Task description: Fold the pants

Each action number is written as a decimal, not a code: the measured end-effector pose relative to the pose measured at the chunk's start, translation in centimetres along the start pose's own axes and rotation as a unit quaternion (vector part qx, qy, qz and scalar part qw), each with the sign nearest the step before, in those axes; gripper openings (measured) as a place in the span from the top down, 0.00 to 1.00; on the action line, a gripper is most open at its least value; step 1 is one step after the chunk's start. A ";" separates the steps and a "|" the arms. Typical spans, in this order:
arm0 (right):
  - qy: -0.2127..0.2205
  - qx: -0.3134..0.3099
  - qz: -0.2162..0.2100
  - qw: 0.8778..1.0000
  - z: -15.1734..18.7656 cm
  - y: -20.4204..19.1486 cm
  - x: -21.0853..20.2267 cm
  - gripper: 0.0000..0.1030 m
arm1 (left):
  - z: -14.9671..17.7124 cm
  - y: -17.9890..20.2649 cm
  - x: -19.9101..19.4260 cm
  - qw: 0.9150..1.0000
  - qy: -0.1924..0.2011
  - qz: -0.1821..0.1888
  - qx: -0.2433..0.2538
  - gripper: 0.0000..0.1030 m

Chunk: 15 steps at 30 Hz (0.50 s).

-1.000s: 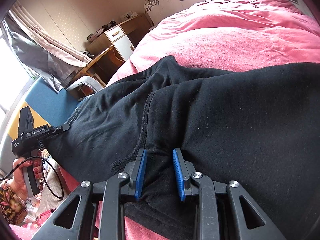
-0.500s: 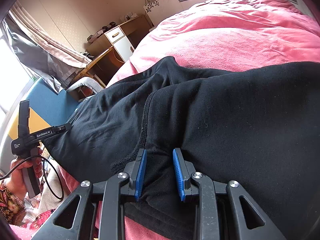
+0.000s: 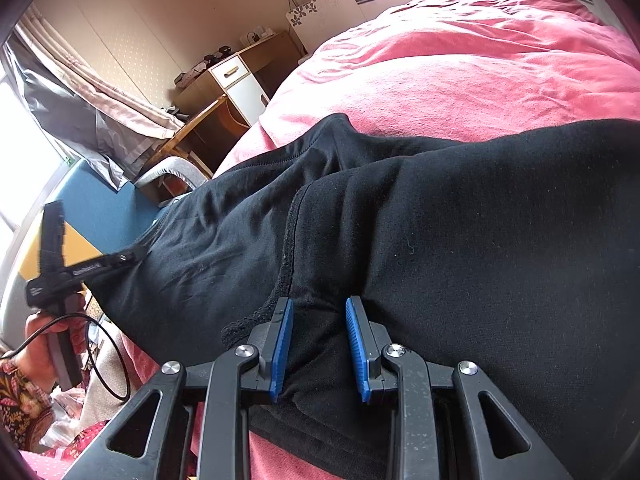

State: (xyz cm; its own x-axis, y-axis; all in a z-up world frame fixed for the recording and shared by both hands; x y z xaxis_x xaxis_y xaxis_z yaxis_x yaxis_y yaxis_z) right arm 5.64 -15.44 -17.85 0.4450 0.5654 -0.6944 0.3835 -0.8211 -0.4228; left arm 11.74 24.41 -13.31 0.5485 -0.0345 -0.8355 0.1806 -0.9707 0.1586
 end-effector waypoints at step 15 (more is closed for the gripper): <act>0.001 0.003 -0.001 1.000 0.1 0.4 -0.3 0.72 | -0.5 1.5 -0.1 0.996 0.005 0.088 -0.010 0.56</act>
State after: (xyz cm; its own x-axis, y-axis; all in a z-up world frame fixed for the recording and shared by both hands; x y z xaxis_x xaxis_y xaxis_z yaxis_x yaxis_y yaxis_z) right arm 5.59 -16.00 -17.83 0.4451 0.5677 -0.6926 0.3798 -0.8201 -0.4281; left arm 12.30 23.08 -12.72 0.5811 -0.2012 -0.7886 0.0971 -0.9449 0.3126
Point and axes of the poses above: each gripper's, at about its wrist camera, not at the fingertips, and x roughly the way its jaws point, y to its right, z to its underside, the point moved 7 cm from there along x, roughly the way its jaws point, and after that the axes turned 3 degrees about -x, right-handed, at the moved point
